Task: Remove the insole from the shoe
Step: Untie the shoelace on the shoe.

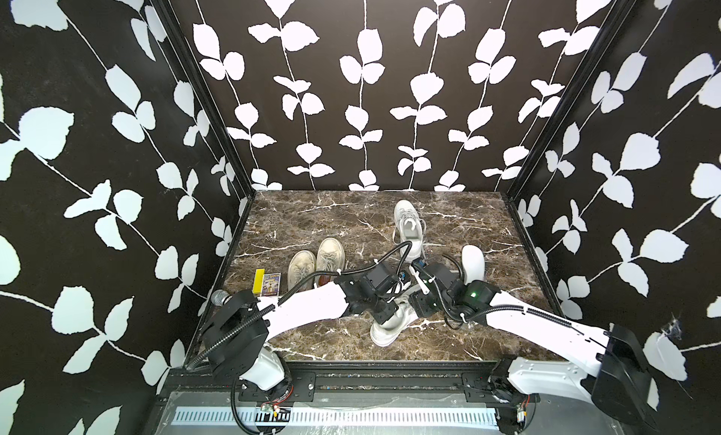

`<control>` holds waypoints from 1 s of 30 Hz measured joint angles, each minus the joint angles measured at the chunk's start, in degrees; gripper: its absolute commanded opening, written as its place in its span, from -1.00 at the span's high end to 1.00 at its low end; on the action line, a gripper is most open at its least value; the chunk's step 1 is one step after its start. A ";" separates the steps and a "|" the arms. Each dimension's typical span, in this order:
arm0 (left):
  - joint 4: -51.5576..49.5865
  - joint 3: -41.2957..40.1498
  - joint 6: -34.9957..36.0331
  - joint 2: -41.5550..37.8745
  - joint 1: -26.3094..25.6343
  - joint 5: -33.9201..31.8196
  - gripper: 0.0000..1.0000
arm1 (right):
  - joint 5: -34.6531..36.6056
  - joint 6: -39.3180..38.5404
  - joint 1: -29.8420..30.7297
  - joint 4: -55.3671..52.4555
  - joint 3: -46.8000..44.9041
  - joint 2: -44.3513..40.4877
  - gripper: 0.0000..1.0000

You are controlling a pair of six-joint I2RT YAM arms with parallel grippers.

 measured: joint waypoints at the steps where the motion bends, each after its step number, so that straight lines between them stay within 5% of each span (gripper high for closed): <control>1: 0.00 0.00 0.00 0.00 0.00 0.11 1.00 | 0.22 0.15 0.00 0.17 0.00 0.33 -0.27; 11: -0.04 0.00 0.00 0.02 0.00 0.70 1.00 | 6.05 1.66 0.17 3.19 -0.35 1.95 0.13; 30: 0.35 -0.37 -0.87 -0.09 0.20 0.83 1.00 | 9.68 2.32 0.37 9.99 -0.87 6.86 0.04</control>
